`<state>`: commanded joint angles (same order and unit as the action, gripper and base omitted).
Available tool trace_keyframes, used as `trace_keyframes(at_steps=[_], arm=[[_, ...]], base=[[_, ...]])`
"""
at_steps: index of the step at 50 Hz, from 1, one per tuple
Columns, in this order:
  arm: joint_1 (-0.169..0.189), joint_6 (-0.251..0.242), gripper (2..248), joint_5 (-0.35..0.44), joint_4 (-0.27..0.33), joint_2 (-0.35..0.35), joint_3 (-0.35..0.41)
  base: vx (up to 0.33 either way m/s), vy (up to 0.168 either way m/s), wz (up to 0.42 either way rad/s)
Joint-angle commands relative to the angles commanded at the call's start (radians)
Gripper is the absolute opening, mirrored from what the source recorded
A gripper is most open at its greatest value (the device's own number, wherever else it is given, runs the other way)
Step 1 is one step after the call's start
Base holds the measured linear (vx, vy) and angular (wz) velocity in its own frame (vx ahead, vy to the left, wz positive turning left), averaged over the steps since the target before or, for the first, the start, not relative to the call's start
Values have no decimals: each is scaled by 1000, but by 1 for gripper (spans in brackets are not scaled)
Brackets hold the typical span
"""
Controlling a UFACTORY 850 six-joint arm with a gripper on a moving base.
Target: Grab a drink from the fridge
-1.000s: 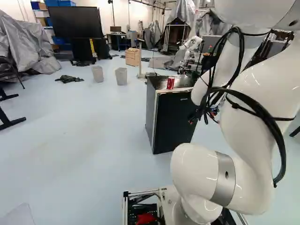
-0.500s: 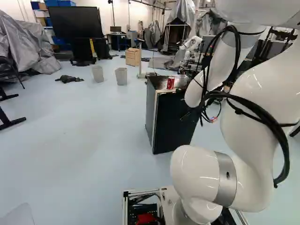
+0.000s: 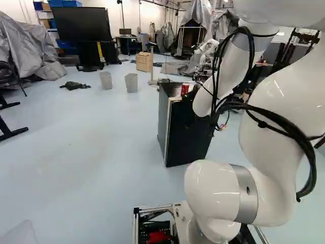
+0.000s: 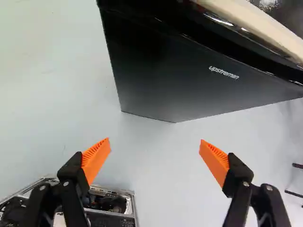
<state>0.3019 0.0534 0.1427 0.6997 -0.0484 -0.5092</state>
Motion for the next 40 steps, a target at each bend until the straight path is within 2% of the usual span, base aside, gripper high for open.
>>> trace_keyframes(at_steps=[20,40], arm=[[-84,0,247,0,0,-40,-44],[-118,0,247,0,0,-93,-102]], base=[[0,0,0],[0,0,0]])
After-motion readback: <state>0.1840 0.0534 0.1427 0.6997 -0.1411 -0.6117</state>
